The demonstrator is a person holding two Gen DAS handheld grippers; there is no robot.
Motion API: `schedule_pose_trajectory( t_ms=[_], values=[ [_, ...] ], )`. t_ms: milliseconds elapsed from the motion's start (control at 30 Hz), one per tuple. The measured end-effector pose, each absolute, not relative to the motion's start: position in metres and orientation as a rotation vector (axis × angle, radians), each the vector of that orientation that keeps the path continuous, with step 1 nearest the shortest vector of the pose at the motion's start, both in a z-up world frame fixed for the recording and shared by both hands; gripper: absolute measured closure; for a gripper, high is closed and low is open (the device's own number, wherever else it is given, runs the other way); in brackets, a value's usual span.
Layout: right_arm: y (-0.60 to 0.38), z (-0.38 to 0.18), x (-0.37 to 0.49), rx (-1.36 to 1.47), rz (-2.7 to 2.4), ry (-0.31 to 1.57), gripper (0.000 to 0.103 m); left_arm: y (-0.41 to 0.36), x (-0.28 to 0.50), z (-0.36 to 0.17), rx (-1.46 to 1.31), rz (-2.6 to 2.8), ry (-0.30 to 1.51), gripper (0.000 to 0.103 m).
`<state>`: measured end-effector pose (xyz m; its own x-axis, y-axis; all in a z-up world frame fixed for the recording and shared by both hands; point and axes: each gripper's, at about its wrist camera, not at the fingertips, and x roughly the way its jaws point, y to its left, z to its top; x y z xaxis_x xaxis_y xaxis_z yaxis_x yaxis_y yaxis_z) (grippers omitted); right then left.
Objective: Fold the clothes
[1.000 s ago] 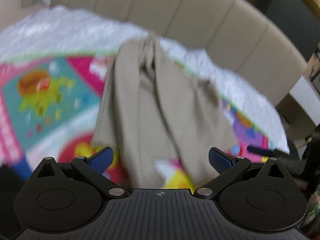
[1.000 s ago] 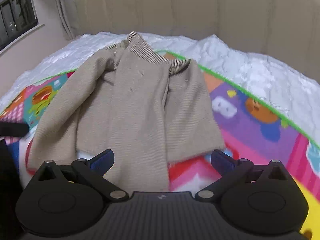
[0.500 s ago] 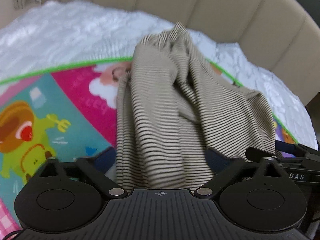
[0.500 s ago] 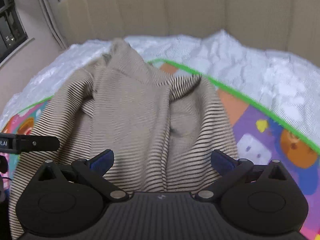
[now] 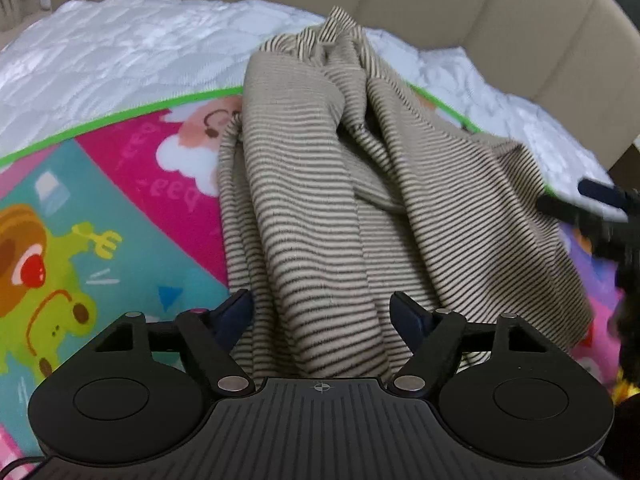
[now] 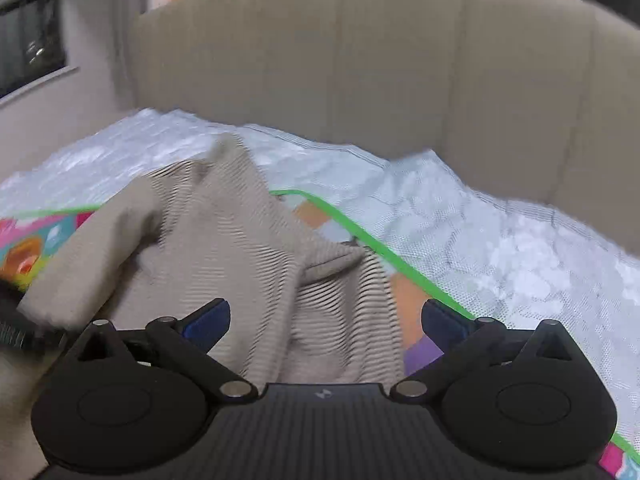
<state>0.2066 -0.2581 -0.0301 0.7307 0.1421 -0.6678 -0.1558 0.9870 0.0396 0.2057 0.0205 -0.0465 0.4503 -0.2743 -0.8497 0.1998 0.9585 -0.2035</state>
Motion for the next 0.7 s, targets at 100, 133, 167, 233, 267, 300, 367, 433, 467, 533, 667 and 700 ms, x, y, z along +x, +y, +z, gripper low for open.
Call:
schedule_pose_trajectory(
  t_ms=[100, 133, 167, 233, 267, 300, 367, 433, 467, 533, 667, 700],
  values=[
    [-0.271, -0.059, 0.233, 0.067, 0.129, 0.841, 0.045, 0.016, 0.201, -0.047, -0.056, -0.275, 1.07, 0.023],
    [-0.272, -0.066, 0.235, 0.078, 0.12, 0.853, 0.051, 0.014, 0.199, -0.047, -0.05, -0.263, 1.068, 0.025],
    [-0.272, -0.067, 0.231, 0.071, 0.119, 0.843, 0.056, 0.012, 0.197, -0.047, -0.045, -0.251, 1.067, 0.031],
    [-0.273, -0.065, 0.218, 0.089, 0.15, 0.852, 0.071, 0.008, 0.19, -0.046, -0.022, -0.227, 1.071, 0.041],
    [-0.275, -0.064, 0.21, 0.101, 0.171, 0.868, 0.075, 0.007, 0.186, -0.045, -0.015, -0.233, 1.081, 0.043],
    [-0.277, -0.063, 0.202, 0.109, 0.194, 0.886, 0.077, 0.005, 0.181, -0.044, -0.007, -0.241, 1.091, 0.044],
    [-0.28, -0.061, 0.183, 0.102, 0.226, 0.918, 0.08, 0.003, 0.166, -0.04, 0.013, -0.273, 1.124, 0.048],
    [-0.284, -0.061, 0.158, 0.087, 0.254, 0.953, 0.081, 0.0, 0.147, -0.037, 0.024, -0.317, 1.169, 0.049],
    [-0.286, -0.06, 0.147, 0.076, 0.265, 0.968, 0.081, -0.002, 0.137, -0.036, 0.024, -0.338, 1.191, 0.049],
    [-0.287, -0.059, 0.126, 0.03, 0.27, 0.978, 0.081, -0.006, 0.115, -0.034, 0.043, -0.389, 1.229, 0.049],
    [-0.283, -0.059, 0.097, -0.071, 0.239, 0.911, 0.081, -0.009, 0.096, -0.027, 0.114, -0.382, 1.197, 0.065],
    [-0.282, -0.061, 0.095, -0.081, 0.232, 0.895, 0.08, -0.004, 0.101, -0.022, 0.107, -0.374, 1.185, 0.072]
  ],
)
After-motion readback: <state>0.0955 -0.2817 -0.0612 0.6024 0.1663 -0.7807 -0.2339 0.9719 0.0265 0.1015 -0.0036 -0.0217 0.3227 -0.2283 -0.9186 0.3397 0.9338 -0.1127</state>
